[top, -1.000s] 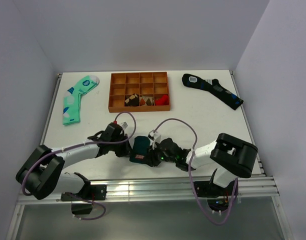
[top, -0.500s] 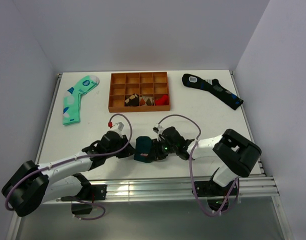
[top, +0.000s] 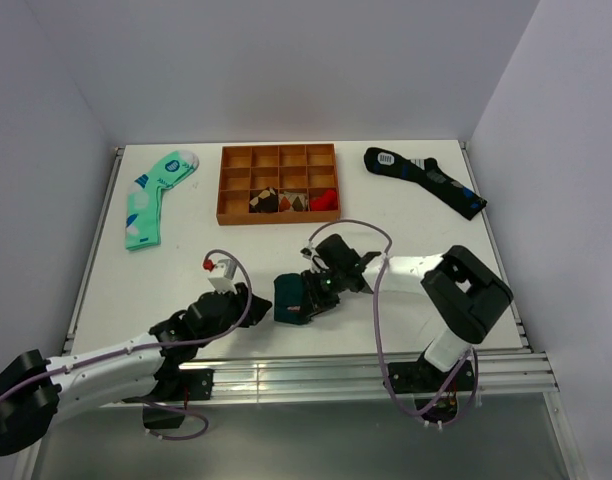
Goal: Roll the socks
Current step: Roll the sock at the center of the board.
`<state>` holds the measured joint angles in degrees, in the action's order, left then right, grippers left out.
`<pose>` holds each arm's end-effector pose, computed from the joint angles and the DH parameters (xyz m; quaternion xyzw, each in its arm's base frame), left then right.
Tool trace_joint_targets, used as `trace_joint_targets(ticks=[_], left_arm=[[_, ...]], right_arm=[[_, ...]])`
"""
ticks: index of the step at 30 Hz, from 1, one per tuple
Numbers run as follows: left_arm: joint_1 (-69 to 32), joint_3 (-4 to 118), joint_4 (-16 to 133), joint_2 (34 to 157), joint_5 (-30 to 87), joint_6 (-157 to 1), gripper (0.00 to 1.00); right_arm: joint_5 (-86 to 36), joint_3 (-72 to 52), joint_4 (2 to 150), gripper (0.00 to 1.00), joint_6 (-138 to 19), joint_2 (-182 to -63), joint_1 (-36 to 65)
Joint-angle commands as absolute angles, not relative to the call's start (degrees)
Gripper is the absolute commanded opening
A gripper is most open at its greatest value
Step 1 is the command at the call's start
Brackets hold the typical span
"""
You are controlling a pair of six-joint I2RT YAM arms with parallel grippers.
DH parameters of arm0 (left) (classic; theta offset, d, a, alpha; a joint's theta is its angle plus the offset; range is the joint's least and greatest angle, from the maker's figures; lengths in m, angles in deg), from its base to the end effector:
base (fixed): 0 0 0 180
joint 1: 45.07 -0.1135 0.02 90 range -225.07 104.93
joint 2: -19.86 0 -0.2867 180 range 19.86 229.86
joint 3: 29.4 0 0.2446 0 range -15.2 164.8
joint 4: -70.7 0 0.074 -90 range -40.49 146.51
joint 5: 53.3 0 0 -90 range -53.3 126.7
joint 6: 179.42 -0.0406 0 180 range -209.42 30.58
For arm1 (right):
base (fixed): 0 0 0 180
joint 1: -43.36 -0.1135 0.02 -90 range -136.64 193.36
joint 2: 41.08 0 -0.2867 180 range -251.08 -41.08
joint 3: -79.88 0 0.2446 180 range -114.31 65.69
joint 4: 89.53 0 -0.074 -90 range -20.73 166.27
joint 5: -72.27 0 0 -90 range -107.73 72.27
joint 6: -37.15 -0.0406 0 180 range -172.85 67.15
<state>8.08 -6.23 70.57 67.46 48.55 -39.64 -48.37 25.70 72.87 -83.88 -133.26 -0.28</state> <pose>0.0983 -0.1173 0.1768 -0.0312 0.8381 -0.3665 0.4029 0.1921 0.2118 0.1595 -0.1788 0.9072 0.3736 0.0737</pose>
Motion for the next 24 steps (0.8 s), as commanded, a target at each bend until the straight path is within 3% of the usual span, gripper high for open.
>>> trace_joint_targets(ticks=[1, 8, 24], left_arm=[[11.4, -9.1, 78.7, 65.1, 55.7, -42.3, 0.35], [19.0, -11.7, 86.2, 66.9, 66.0, -46.9, 0.36], [24.3, -11.2, 102.8, 78.0, 68.5, -58.7, 0.43]], right_arm=[[-45.7, 19.6, 55.0, 0.16, -77.2, -137.1, 1.5], [-45.8, 8.2, 41.7, 0.17, -69.6, -144.7, 3.7], [-41.2, -4.6, 26.8, 0.17, -62.5, -152.4, 4.8]])
